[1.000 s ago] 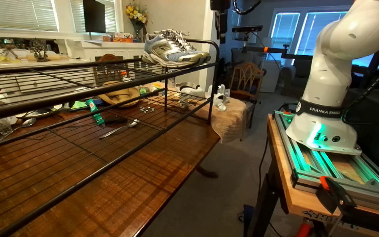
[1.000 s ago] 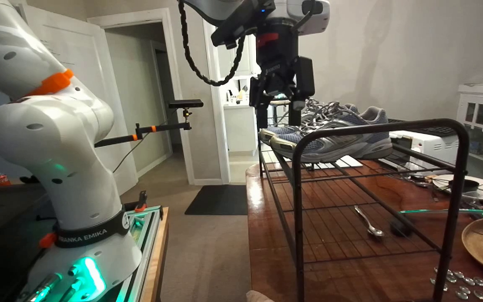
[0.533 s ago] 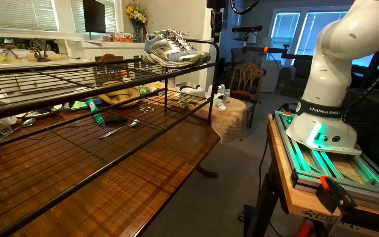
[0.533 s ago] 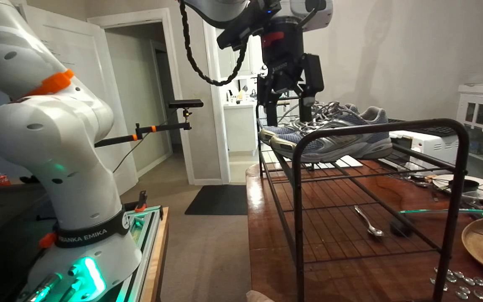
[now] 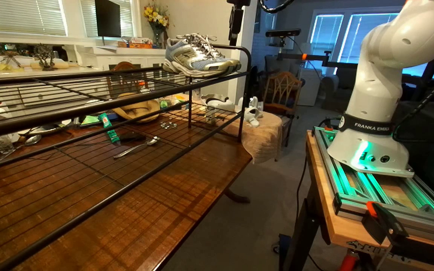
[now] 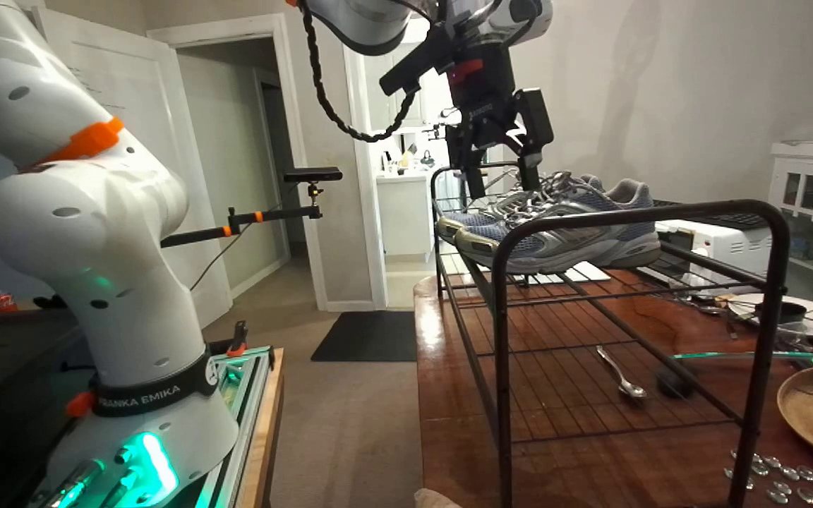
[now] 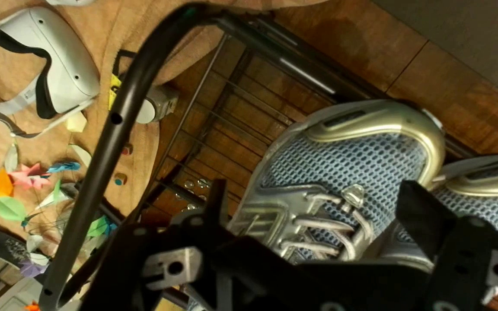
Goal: Put the left shoe on the right shoe
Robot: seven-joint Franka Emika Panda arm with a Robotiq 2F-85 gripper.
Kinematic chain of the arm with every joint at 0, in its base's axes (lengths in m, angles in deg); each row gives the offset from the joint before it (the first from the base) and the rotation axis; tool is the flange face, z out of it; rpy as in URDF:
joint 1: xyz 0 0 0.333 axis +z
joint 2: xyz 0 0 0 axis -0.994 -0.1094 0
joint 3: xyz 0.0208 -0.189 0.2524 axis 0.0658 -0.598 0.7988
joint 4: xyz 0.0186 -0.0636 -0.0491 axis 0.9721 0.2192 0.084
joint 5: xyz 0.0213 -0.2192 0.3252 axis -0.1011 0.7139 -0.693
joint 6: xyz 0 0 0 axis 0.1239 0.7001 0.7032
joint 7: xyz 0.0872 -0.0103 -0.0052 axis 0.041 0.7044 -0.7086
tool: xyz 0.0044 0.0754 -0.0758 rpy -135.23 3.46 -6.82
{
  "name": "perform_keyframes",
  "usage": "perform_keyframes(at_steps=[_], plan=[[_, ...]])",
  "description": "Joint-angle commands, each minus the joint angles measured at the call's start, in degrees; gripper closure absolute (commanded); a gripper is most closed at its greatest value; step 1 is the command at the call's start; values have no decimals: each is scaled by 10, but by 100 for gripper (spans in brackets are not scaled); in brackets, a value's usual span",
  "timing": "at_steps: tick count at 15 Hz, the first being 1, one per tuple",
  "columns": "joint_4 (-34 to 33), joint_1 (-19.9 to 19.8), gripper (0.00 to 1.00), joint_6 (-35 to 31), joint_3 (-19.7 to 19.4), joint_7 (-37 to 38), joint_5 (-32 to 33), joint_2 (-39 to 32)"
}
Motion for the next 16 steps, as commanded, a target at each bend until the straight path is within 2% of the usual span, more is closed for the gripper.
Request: perform_keyframes(at_steps=[1,4,8,16], plan=[[21,14,0,-38,3,30,-55,9],[24,23,0,-39,13,56,-96,1],[33,29,0,-53,39,109,-118,-1],[82,30,0,-195,81,195,-116,-1]])
